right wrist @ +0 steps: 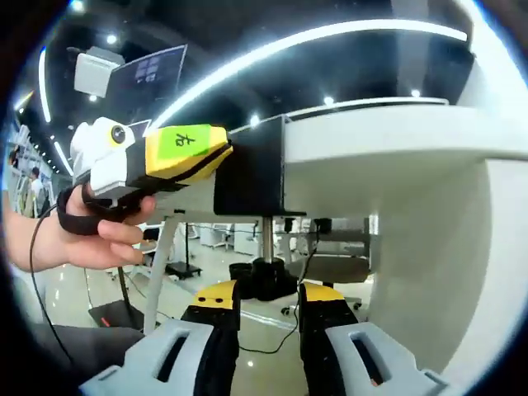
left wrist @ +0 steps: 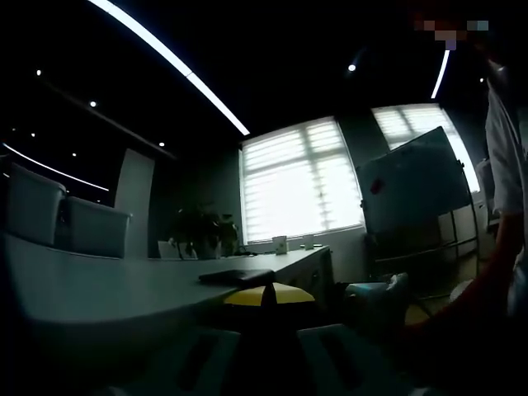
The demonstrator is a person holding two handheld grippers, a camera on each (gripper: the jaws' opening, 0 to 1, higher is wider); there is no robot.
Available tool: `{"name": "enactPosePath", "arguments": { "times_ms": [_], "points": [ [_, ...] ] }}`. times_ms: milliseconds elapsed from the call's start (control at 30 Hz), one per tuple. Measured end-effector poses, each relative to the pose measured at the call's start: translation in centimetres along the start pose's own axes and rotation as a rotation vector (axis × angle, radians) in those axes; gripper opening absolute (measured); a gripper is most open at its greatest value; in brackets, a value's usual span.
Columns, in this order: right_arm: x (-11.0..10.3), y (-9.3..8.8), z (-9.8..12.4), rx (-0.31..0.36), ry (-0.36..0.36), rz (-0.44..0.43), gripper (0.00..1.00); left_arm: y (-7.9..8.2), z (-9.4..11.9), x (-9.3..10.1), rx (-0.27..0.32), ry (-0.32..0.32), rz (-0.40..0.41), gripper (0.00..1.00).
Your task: Clamp the fixed fixture on the desktop, loosen the retaining clip, secure it to the edge of the desk, and tighten the retaining clip.
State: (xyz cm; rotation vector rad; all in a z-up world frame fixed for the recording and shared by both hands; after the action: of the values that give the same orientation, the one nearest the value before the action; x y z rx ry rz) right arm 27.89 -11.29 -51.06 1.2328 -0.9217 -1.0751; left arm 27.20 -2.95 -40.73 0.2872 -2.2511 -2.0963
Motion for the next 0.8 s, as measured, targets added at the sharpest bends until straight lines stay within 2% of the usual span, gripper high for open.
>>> {"name": "enactPosePath", "arguments": {
  "times_ms": [133,233,333,400,467,567,633,800],
  "points": [
    [-0.2,-2.1,1.1,-0.025,-0.077,-0.037,0.31,0.0,0.0,0.0,0.001,0.000,0.001,0.01],
    [-1.0,-2.7,1.7,-0.053,-0.103,-0.023,0.32,0.0,0.0,0.0,0.002,0.003,0.001,0.01],
    [-1.7,-2.0,2.2,-0.049,-0.157,0.059,0.34,0.0,0.0,0.0,0.002,0.006,-0.001,0.01],
    [-2.4,-0.9,2.2,-0.021,-0.165,0.098,0.34,0.0,0.0,0.0,0.002,0.006,0.000,0.01],
    [-2.5,0.1,2.1,-0.011,-0.203,0.128,0.34,0.0,0.0,0.0,0.003,0.006,0.000,0.01],
    [-2.2,1.2,2.1,0.016,-0.244,0.108,0.34,0.0,0.0,0.0,0.004,0.004,0.000,0.01],
    [-1.3,2.3,2.4,0.075,-0.324,0.083,0.34,0.0,0.0,0.0,0.003,0.005,0.002,0.01],
    [-1.0,2.8,1.3,0.069,-0.329,0.070,0.34,0.0,0.0,0.0,-0.001,0.009,-0.004,0.01]
  ]
}}
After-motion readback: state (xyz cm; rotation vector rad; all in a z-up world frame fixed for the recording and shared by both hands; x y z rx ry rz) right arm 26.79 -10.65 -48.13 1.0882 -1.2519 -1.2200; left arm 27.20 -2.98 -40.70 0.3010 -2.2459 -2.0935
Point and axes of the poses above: the point that each gripper's makers call its tool centre point, and the gripper's own axes: z roughly backward along the fingers, x roughly to its right, y roughly out of its top, the point moved 5 cm from there along z, roughly backward along the fingers, and after that the axes turned 13 degrees about -x, right-handed, at the moved point
